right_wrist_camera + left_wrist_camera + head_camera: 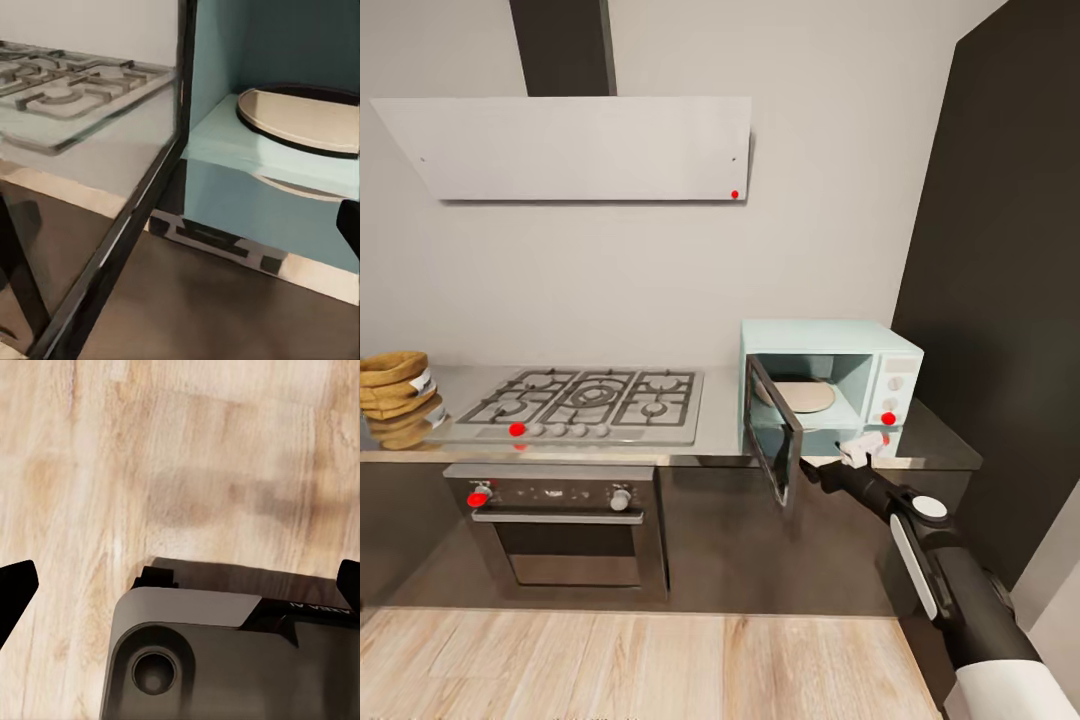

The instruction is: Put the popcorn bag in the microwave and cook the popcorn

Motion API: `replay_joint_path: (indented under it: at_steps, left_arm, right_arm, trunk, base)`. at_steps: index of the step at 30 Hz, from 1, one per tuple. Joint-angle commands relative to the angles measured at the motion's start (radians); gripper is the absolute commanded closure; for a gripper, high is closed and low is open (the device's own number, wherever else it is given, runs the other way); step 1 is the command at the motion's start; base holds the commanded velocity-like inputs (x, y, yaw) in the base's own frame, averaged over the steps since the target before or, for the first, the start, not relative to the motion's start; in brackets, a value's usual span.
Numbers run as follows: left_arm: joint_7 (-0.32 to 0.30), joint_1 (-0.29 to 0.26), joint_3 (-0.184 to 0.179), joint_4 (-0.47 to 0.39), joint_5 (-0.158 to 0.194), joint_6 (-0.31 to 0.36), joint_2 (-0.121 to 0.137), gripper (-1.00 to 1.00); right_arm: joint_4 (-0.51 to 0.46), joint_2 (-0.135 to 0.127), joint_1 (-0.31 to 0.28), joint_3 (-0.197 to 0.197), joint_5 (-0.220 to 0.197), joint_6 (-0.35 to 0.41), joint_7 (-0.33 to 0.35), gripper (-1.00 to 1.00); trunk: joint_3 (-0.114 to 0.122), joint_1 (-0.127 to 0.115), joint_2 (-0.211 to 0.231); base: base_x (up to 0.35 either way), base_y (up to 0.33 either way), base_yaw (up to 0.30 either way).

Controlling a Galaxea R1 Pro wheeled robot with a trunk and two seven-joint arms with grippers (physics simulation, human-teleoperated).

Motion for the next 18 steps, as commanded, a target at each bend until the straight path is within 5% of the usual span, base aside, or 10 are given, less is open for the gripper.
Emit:
replay_joint_path:
  at_steps: [1,18]
  left_arm:
    - [0.001,-0.001,0.004,0.001,-0.001,-0.003,0.0,-1.0]
    - [0.001,-0.001,0.004,0.001,-0.001,-0.003,0.0,-1.0]
  right_arm:
    - [-0.006,0.0,0.001,-0.001,0.002,0.006,0.005,-1.0]
    - [-0.016,0.003,0.003,-0.001,0.002,0.006,0.007,-1.0]
  trunk:
    - [-0.002,0.0,-0.001]
    - [-0.002,0.0,-0.001]
  base:
    - [0.0,0.0,0.139]
    - [0.0,0.0,0.081]
